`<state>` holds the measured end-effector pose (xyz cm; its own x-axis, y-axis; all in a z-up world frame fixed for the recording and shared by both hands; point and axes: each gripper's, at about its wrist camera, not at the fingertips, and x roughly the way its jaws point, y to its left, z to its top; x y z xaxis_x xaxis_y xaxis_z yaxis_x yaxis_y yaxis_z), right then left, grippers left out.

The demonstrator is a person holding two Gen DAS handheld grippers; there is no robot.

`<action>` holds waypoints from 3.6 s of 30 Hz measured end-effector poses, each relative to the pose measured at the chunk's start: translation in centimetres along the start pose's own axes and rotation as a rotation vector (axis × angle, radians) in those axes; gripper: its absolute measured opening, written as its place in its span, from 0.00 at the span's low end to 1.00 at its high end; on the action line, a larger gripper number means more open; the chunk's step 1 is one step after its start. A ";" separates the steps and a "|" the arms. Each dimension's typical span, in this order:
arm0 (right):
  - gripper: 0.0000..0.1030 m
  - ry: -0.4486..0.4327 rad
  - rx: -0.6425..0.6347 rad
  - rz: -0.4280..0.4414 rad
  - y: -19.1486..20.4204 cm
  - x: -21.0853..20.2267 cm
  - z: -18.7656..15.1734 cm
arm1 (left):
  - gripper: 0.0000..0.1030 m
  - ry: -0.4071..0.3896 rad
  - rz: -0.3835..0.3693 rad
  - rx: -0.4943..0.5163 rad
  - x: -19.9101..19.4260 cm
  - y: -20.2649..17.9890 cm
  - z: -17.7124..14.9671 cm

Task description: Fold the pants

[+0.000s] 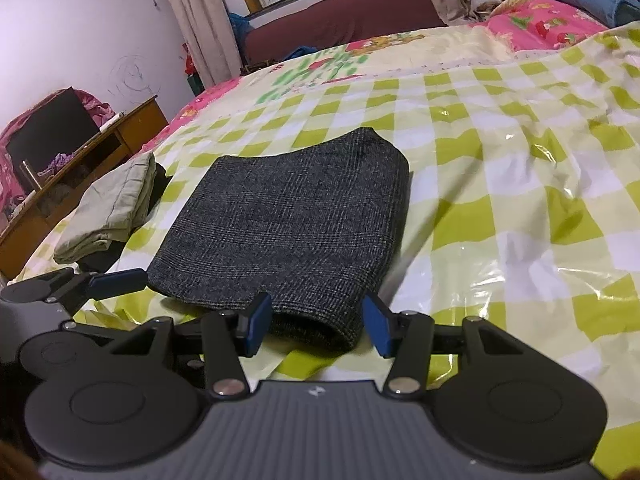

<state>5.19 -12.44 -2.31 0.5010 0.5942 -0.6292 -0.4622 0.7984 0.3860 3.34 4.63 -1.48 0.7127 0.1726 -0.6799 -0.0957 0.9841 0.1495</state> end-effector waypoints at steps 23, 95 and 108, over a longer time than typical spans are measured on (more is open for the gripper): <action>0.51 0.009 0.005 -0.051 -0.5 0.3 -0.2 | 1.00 0.038 0.012 -0.069 0.9 1.0 -0.2; 0.51 0.046 -0.013 -0.023 -0.1 0.9 -0.7 | 1.00 0.056 0.026 -0.087 1.2 1.2 -0.4; 0.51 0.047 -0.013 -0.023 -0.2 0.9 -0.6 | 1.00 0.055 0.029 -0.085 1.2 1.3 -0.5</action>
<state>5.26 -12.13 -3.32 0.4765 0.5705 -0.6689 -0.4605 0.8101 0.3629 3.68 6.13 -2.47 0.6702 0.2004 -0.7147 -0.1759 0.9783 0.1093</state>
